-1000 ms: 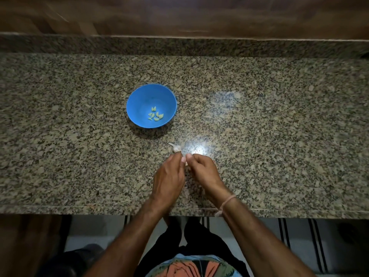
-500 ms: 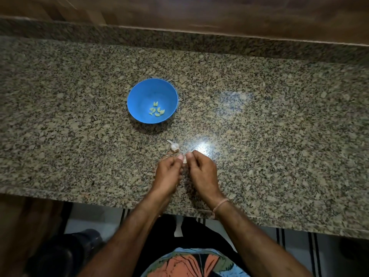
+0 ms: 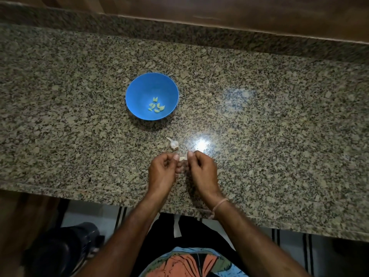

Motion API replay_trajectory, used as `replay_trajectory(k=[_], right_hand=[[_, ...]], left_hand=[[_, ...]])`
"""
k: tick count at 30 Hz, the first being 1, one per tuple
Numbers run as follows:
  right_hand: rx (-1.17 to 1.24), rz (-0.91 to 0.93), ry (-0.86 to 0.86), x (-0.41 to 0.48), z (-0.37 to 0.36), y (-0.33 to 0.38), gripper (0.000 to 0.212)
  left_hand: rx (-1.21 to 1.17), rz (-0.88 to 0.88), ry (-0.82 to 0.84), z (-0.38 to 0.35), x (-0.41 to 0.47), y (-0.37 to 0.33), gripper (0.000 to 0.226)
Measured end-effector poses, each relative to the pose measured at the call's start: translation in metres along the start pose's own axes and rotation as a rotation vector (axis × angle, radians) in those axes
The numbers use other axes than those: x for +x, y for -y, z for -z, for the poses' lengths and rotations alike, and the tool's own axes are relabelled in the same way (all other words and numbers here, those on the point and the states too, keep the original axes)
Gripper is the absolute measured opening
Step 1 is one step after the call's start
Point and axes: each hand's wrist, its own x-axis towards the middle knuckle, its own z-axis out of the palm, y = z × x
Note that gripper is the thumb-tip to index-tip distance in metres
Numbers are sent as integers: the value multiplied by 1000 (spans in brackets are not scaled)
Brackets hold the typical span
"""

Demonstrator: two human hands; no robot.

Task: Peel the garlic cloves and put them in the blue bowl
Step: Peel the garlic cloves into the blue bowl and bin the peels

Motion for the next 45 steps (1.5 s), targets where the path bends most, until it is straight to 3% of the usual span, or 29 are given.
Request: replay_trajectory(k=[3,7,9,12,14,18,27,31,37,42,45], right_hand=[[-241,219,-11,4,5,-12,34],[-444,317,10,8,13,-24,15],[-344,310,11,5,14,-20,11],[-27,86,99,2,11,-9,12],[19,49,71,2,9,-7,12],[98,9,-21,-3,1,-1,8],[390,-83,-76,-11,-6,4,5],[403,-66,-78,-12,-5,1,5],[227,80,-103,-11,-2,0,9],[387,-61,-85,-11,-2,0,3],[520,-178,-52,-13,-5,0,12]], left_hand=[[-4,22,-70,0,3,6,13],[111,-72,-104,1,-1,5,11],[224,-169,-122,0,-5,3,9],[276,-219,-136,-3,-6,4,8],[171,-136,-134,-7,-5,7,8],[-311,161,-110,-18,-6,1,10],[-706,353,-79,-35,-9,-10,16],[-641,360,-96,-37,-11,-13,22],[-449,340,-141,-41,-12,-9,28],[-386,317,-127,-46,-14,-11,35],[-274,225,-127,-49,-17,-12,34]])
